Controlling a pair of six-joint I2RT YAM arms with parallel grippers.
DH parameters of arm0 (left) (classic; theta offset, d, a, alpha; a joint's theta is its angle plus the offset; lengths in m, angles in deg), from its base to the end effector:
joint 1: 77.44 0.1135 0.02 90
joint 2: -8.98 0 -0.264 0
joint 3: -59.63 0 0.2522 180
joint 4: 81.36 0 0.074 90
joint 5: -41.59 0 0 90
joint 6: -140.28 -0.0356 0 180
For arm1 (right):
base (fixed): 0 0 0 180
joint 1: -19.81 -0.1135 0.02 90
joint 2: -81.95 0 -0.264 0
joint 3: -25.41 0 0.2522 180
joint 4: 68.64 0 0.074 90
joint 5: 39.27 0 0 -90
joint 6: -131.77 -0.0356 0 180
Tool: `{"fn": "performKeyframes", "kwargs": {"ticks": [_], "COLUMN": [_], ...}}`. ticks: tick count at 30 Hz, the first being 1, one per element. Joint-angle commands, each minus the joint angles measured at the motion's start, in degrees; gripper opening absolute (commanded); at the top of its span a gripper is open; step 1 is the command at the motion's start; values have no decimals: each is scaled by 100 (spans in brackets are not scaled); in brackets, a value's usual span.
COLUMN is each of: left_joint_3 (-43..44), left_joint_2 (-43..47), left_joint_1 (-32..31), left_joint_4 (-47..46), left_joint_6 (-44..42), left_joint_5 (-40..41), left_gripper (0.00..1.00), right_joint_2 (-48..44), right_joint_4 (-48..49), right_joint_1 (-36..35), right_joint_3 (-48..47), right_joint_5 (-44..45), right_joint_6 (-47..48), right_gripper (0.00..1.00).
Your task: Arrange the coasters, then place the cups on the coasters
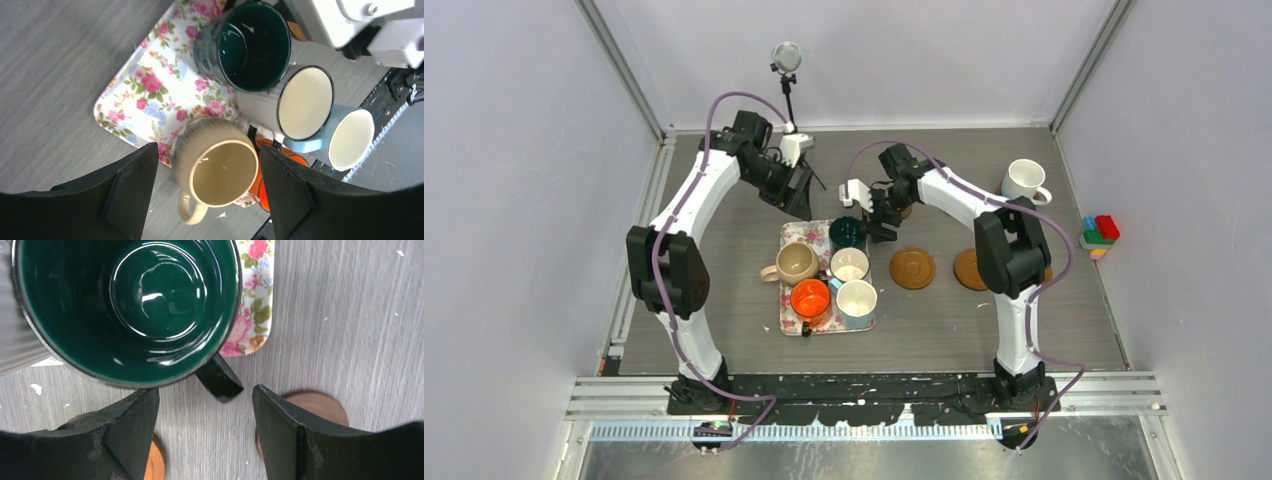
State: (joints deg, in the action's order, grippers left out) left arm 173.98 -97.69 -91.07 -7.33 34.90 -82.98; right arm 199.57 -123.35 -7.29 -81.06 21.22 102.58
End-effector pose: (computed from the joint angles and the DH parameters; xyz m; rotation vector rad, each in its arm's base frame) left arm 0.3715 -0.1109 0.3055 0.8191 2.4865 -0.8045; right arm 0.3773 0.2128 0.2028 -1.8762 1.7387 0.4854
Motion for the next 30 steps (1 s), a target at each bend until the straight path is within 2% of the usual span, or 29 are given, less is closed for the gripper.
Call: {"fn": "performKeyframes", "kwargs": {"ticks": [1,10,12,17,27,30], "left_joint_3": [-399,-523,-462,-402,-460,-478], "left_joint_2": [462,504,422,317,292,287], "left_joint_1": [27,36,49,118,245,259], "left_joint_4": [-201,-278,-279,-314,-333,-332], "left_joint_6": [30,214,278,425,465,465], "left_joint_5": [-200,-227,-229,-233,-196,-69], "left_gripper": [76,77,76,75,74,74], "right_joint_2": [177,402,387,325,284,219], "right_joint_4": [17,-248,-296,-278,93,223], "right_joint_1": [-104,-276,-327,-386,-384,-385], "right_joint_3": [-411,-658,-609,-534,-432,-318], "right_joint_5": [-147,-238,-207,-112,-147,-157], "right_joint_6": [468,730,806,794,258,90], "right_gripper": [73,69,65,45,22,19]}}
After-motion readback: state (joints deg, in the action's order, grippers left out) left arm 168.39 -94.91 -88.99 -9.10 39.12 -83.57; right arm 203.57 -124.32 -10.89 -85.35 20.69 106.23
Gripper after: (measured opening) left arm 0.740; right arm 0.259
